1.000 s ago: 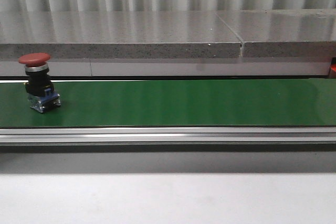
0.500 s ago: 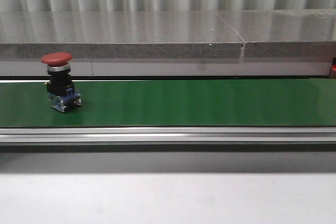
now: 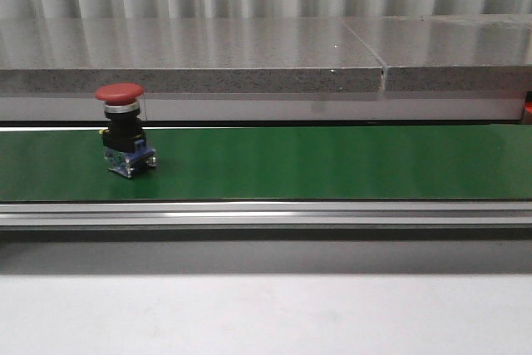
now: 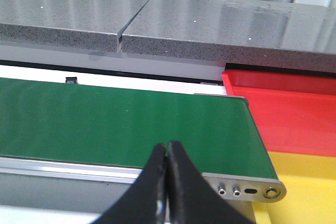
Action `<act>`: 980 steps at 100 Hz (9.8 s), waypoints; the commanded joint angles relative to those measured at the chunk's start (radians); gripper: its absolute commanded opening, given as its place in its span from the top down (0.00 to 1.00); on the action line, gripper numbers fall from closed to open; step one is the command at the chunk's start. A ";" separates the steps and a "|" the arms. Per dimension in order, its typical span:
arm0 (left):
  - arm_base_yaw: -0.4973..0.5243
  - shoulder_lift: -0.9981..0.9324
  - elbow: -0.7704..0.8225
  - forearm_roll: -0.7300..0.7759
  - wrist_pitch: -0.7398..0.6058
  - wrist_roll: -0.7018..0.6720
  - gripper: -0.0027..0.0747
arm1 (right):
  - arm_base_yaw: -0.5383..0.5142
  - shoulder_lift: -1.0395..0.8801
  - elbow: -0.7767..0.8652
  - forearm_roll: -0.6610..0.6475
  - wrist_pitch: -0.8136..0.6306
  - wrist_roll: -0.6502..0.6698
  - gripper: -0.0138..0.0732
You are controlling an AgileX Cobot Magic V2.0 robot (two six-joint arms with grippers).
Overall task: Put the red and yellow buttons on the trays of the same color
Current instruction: 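Carry the yellow button onto the belt and open the left gripper, then lower the right gripper onto the red button arriving on the belt, then lift the red button and lower it into the red tray, then grasp the yellow button at the belt's far end with the right gripper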
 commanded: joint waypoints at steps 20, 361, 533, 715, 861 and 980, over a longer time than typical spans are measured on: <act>-0.252 -0.036 -0.066 -0.017 0.027 0.084 0.99 | 0.000 -0.016 -0.006 -0.012 -0.084 -0.003 0.92; -0.471 -0.745 0.372 -0.200 -0.341 0.259 0.99 | 0.000 0.387 -0.438 0.048 0.213 -0.003 0.92; -0.471 -0.745 0.372 -0.200 -0.341 0.259 0.99 | 0.000 1.272 -0.945 0.323 0.581 -0.272 0.14; -0.471 -0.745 0.372 -0.200 -0.341 0.259 0.99 | -0.484 1.843 -1.539 0.303 0.570 -0.303 0.74; -0.471 -0.745 0.372 -0.200 -0.341 0.259 0.99 | -0.331 1.518 -1.559 0.307 0.917 -0.364 0.11; -0.471 -0.745 0.372 -0.200 -0.341 0.259 0.99 | 0.188 1.491 -1.128 0.323 0.587 -0.410 0.11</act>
